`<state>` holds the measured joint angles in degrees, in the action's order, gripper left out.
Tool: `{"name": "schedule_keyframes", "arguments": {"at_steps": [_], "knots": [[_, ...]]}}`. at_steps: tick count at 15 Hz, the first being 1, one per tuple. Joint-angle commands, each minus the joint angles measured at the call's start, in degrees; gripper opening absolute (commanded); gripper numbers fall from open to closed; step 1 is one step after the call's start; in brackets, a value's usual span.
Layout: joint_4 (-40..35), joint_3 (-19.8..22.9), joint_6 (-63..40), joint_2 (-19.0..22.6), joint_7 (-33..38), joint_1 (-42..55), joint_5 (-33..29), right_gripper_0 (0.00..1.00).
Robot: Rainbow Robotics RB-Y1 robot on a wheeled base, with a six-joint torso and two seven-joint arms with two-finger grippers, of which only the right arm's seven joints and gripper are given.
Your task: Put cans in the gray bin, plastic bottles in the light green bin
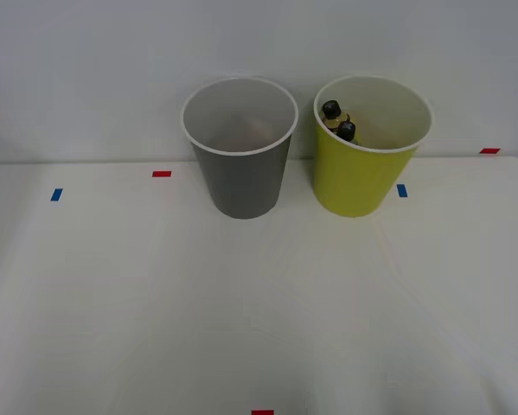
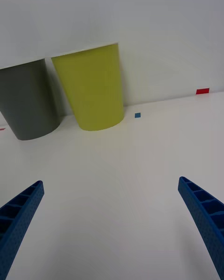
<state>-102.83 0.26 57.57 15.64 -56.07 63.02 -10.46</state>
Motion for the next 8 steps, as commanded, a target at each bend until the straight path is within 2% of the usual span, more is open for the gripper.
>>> {"name": "schedule_keyframes", "arguments": {"at_steps": [1, 8], "knots": [[0.00, 0.00, -0.01, 0.00, 0.00, 0.00, 0.00, 1.00], [0.00, 0.00, -0.01, 0.00, 0.00, 0.00, 0.00, 1.00]]}}
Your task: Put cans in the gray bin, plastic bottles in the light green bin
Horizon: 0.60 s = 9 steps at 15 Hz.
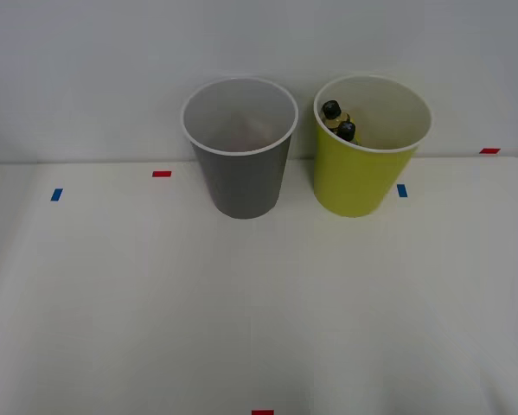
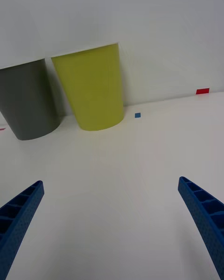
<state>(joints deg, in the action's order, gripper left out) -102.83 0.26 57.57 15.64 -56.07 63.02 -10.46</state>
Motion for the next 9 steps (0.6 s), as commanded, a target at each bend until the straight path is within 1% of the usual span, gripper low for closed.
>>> {"name": "schedule_keyframes", "arguments": {"at_steps": [1, 9], "knots": [[0.00, 0.00, -0.01, 0.00, 0.00, 0.00, 0.00, 1.00], [0.00, 0.00, -0.01, 0.00, 0.00, 0.00, 0.00, 1.00]]}}
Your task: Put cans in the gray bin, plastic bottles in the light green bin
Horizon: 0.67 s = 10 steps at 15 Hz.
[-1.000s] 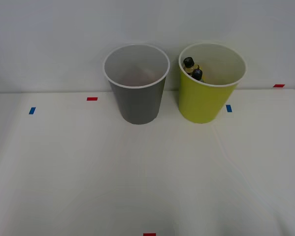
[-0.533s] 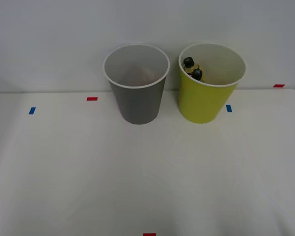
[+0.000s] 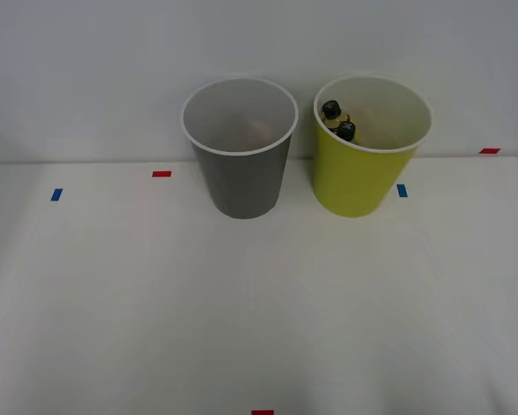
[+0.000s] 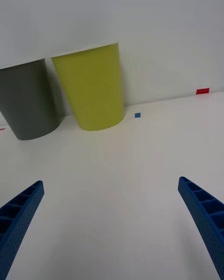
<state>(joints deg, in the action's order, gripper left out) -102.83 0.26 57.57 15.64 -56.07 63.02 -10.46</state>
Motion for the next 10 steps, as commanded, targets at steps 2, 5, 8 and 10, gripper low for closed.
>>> {"name": "schedule_keyframes", "arguments": {"at_steps": [2, 5, 8, 10], "knots": [[0.00, 0.00, 0.00, 0.00, 0.00, 0.00, 0.00, 1.00], [0.00, 0.00, 0.00, 0.00, 0.00, 0.00, 0.00, 1.00], [0.00, 0.00, 0.00, 0.00, 0.00, 0.00, 0.00, 1.00], [0.00, 0.00, 0.00, 0.00, 0.00, 0.00, 0.00, 1.00]]}}
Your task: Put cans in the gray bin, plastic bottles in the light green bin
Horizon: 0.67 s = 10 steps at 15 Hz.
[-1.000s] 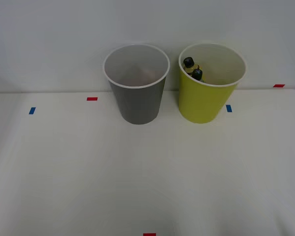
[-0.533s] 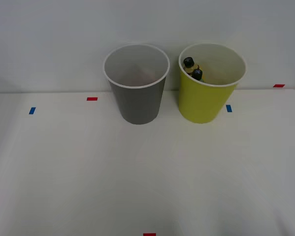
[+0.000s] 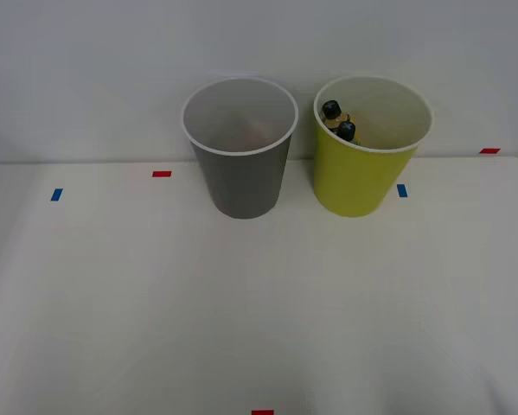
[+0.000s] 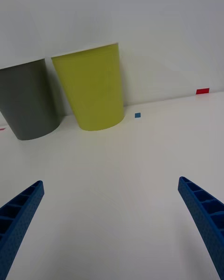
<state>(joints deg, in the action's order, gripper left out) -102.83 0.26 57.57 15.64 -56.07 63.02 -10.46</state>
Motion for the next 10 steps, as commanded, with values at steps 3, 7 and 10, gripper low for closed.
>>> {"name": "schedule_keyframes", "arguments": {"at_steps": [3, 7, 10], "knots": [[0.00, 0.00, 0.00, 0.00, 0.00, 0.00, 0.00, 1.00], [0.00, 0.00, 0.00, 0.00, 0.00, 0.00, 0.00, 1.00], [0.00, 0.00, 0.00, 0.00, 0.00, 0.00, 0.00, 1.00]]}}
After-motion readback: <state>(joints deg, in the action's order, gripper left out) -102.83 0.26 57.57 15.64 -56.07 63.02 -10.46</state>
